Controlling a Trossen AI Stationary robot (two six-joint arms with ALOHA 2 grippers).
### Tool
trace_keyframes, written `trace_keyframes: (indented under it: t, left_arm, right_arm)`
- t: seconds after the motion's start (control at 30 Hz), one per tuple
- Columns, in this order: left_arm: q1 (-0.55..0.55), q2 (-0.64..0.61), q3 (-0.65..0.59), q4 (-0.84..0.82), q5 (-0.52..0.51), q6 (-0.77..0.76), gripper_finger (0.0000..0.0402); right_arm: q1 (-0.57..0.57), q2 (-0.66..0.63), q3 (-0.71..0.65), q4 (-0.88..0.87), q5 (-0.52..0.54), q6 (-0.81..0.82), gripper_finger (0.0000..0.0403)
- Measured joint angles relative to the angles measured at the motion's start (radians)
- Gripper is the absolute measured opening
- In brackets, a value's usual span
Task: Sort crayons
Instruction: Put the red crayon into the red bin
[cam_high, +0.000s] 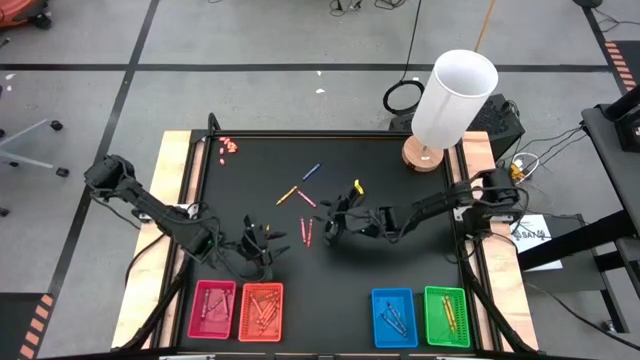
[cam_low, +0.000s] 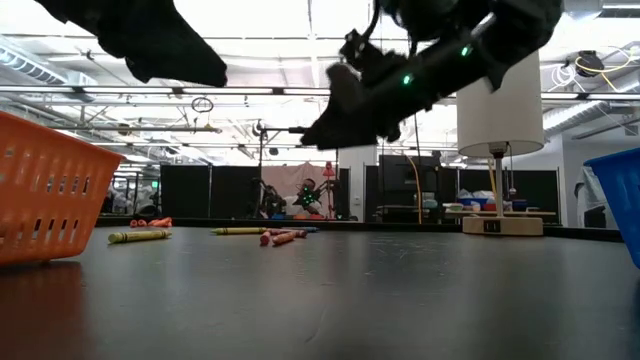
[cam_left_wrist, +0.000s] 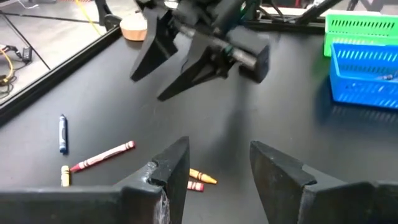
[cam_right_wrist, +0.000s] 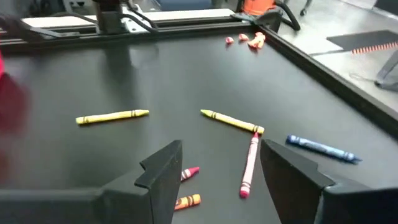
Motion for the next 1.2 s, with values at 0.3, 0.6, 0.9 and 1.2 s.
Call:
trace_keyframes:
  t: [0.3,0.6,0.9,1.2]
  left_arm:
    - [-0.025,0.0,-0.03,-0.004,0.008,-0.009,0.0168]
    - [-0.029,0.0,-0.034,-0.005,0.007,0.016,0.0168]
    - [-0.04,0.0,-0.034,-0.008,0.014,0.016,0.0168]
    - [-0.04,0.0,-0.034,-0.008,0.014,0.016,0.0168]
  right_arm:
    - [-0.062,0.179,0.031,0.128,-0.002,0.065,0.0201]
    - [-0.161,0.333,0.194,0.06,-0.109,0.044,0.0201]
    - [-0.208,0.358,0.261,-0.162,-0.109,0.105,0.0201]
    - [-0.208,0.356,0.262,-0.222,-0.11,0.111,0.0161]
